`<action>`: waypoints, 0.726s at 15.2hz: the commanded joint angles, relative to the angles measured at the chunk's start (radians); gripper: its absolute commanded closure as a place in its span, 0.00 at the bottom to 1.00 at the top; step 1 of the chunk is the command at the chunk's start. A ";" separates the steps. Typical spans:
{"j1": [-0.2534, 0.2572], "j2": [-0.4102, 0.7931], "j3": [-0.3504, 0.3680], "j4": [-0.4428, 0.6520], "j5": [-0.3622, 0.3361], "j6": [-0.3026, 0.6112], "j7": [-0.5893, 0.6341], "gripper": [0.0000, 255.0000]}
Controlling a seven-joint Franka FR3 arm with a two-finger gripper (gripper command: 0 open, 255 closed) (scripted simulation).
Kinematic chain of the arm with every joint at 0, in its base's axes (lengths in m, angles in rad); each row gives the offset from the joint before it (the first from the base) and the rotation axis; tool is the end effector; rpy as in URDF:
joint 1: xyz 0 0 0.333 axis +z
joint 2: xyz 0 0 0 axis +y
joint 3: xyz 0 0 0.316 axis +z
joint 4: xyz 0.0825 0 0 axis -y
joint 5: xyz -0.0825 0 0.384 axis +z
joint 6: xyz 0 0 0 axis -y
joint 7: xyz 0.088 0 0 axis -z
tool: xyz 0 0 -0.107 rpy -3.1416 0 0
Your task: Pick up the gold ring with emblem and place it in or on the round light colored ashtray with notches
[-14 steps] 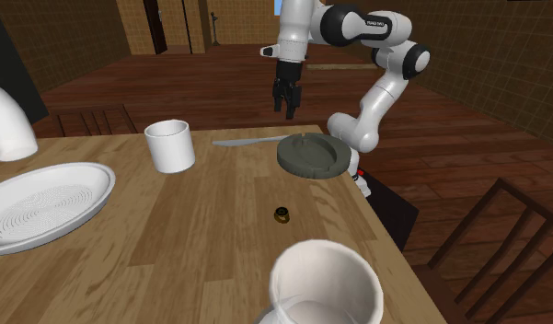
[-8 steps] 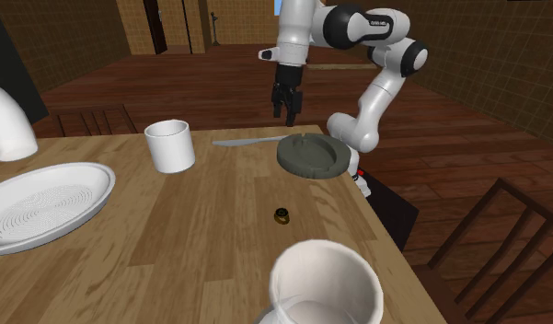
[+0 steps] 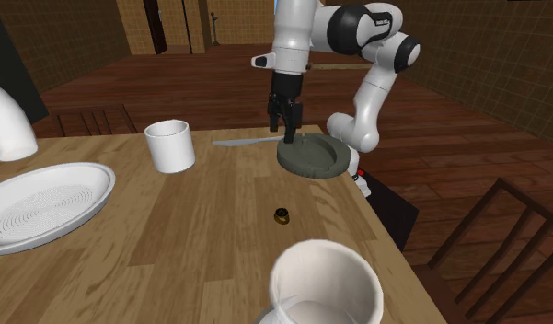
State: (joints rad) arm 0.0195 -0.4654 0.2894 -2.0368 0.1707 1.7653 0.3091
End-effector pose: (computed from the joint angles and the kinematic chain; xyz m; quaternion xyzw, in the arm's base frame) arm 0.3966 0.1703 0.6363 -0.9957 0.0180 -0.0786 0.0457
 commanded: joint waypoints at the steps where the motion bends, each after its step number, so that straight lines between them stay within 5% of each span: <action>1: 0.005 0.053 0.036 0.046 -0.002 0.014 0.041 0.00; 11: 0.038 0.404 0.211 0.390 -0.124 0.028 0.267 0.00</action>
State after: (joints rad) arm 0.0512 -0.1085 0.4818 -1.6915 0.0702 1.7930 0.5471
